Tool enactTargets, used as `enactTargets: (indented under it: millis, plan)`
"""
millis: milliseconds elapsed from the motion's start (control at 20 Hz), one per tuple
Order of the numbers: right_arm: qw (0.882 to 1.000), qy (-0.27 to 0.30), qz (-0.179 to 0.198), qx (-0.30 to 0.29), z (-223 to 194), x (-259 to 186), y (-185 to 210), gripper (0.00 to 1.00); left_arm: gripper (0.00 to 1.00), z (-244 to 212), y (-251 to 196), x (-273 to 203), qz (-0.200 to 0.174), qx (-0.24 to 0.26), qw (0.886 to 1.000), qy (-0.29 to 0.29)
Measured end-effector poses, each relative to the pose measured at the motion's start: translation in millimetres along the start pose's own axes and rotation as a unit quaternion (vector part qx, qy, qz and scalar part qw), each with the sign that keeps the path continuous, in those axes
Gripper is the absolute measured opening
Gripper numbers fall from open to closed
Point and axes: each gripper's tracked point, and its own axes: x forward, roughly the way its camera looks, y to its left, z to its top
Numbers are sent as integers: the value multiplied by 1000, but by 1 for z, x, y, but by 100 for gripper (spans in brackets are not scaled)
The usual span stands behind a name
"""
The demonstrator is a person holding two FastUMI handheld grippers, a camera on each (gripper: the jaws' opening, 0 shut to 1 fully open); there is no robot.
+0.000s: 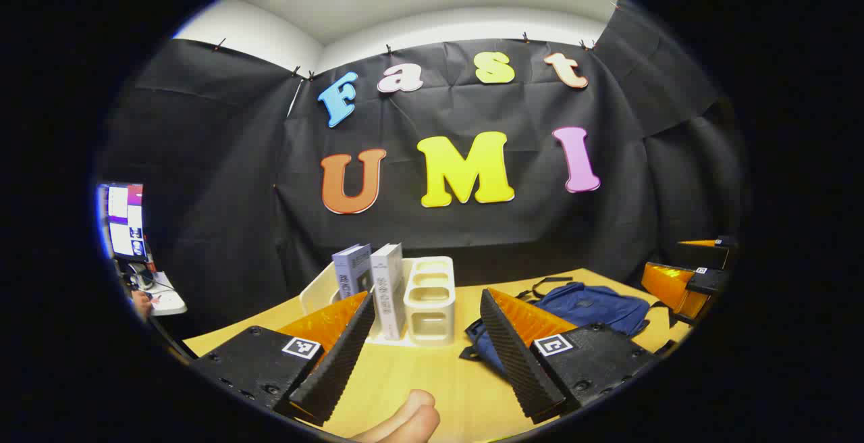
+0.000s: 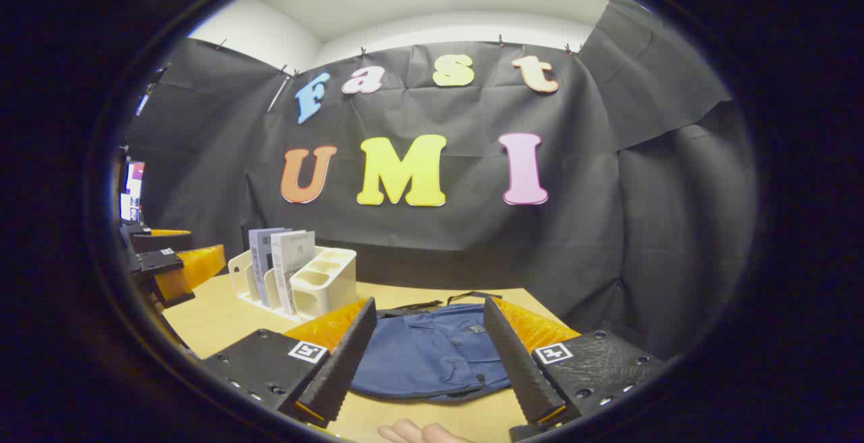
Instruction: Open the schoolbag, grab two books from the bookshelf and put them into the schoolbag.
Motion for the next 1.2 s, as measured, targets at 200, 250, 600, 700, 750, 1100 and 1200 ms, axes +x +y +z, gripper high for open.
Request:
enactTargets:
  millis: [200,250,600,700,750,1100,1200]
  plan:
    - [1000,6,-1,20,7,-9,32,93,98,-2,22,2,-7,-25,1000,16]
    - [1000,5,-2,14,8,-11,35,95,98,-4,24,4,-10,-33,999,19]
    - [1000,15,-5,-11,6,-13,47,95,99,-7,49,8,9,-28,999,28]
    - [1000,25,0,-3,2,-13,49,95,99,-7,51,7,12,-29,999,29]
    - [1000,28,-1,-1,0,-12,48,95,99,-8,50,7,10,-30,999,29]
    - [999,40,-3,-4,-5,-4,45,95,99,-14,45,10,2,-30,999,40]
    - [999,48,3,-15,-12,2,51,97,99,-16,47,10,3,-29,999,43]
